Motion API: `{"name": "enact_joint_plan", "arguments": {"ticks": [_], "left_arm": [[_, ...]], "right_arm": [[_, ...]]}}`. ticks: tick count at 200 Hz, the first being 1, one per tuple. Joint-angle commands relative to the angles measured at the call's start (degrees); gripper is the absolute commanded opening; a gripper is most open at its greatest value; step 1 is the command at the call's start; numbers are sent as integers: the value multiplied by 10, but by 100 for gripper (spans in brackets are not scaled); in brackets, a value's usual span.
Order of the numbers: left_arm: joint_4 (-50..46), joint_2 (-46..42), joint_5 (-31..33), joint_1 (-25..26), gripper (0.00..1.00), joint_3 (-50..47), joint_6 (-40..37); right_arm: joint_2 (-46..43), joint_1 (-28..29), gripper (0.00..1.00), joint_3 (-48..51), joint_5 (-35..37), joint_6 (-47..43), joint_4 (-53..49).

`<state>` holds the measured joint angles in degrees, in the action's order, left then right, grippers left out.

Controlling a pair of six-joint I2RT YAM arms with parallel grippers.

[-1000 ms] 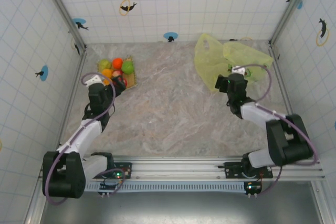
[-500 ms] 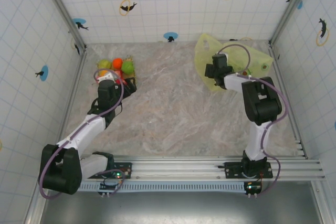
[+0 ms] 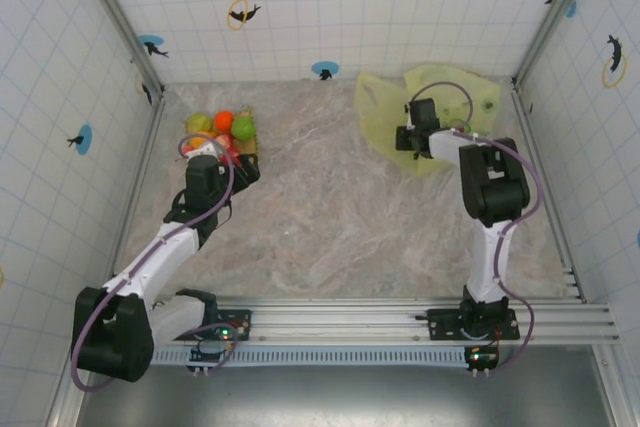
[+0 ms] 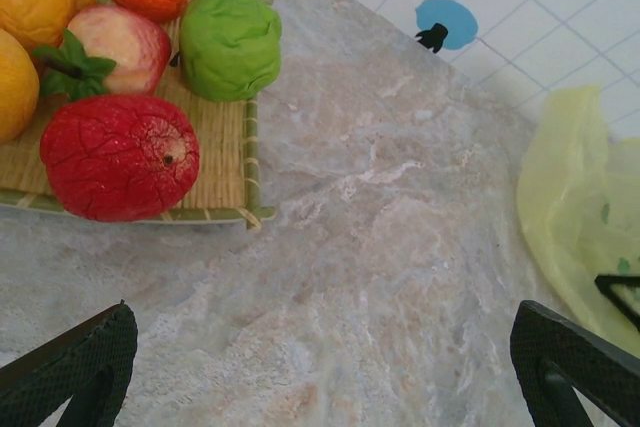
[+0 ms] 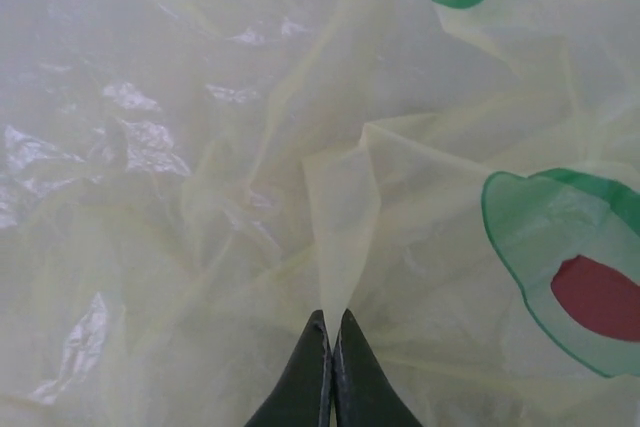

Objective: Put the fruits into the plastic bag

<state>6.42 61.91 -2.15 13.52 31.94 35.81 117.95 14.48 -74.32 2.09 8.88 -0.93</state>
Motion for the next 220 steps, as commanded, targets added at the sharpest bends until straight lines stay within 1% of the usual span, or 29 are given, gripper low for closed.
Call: {"name": "enact_joint_plan", "arguments": {"ticks": [1, 22, 36, 54, 58, 65, 74, 89, 104, 111, 118, 122, 137, 148, 153, 169, 202, 220], "left_arm": [[-19, -11, 4, 4, 98, 6, -12], [-19, -12, 0, 5, 98, 17, -8], [-10, -9, -11, 5, 98, 20, -2], [3, 4, -32, 11, 98, 28, 8], [7, 8, -38, 13, 98, 30, 11], [12, 17, -47, 18, 98, 34, 13], [17, 31, -58, 28, 98, 42, 17], [23, 59, -77, 50, 98, 56, 18], [29, 90, -95, 80, 98, 65, 18], [34, 103, -98, 94, 98, 68, 17], [42, 116, -104, 104, 98, 70, 14], [47, 122, -108, 126, 98, 71, 11], [51, 144, -121, 158, 98, 85, -10], [37, 155, -114, 179, 98, 101, -39], [26, 160, -105, 188, 98, 109, -52], [-6, 174, -80, 209, 98, 135, -88], [-24, 209, -102, 226, 98, 158, -130], [-26, 226, -97, 237, 98, 174, -166]], "right_arm": [[-104, 28, 1, 62, -148, -94, -68], [-184, 61, 3, 140, -199, -134, -142], [-231, 76, 6, 191, -205, -142, -188], [-291, 78, 16, 247, -141, -120, -230], [-303, 77, 19, 257, -123, -111, -234], [-326, 74, 28, 274, -96, -97, -239], [-355, 69, 34, 290, -73, -81, -236], [-398, 55, 45, 307, -64, -48, -203], [-430, 46, 55, 327, -100, -10, -124], [-434, 47, 61, 335, -112, 13, -80], [-433, 50, 64, 340, -120, 37, -41], [-431, 51, 64, 344, -125, 48, -21], [-414, 55, 70, 349, -123, 88, 35], [-403, 57, 72, 348, -115, 112, 49], [-397, 56, 72, 350, -107, 123, 73], [-380, 52, 72, 352, -100, 137, 103], [-349, 49, 71, 323, -124, 138, 102], [-348, 44, 71, 322, -128, 134, 98]]}}
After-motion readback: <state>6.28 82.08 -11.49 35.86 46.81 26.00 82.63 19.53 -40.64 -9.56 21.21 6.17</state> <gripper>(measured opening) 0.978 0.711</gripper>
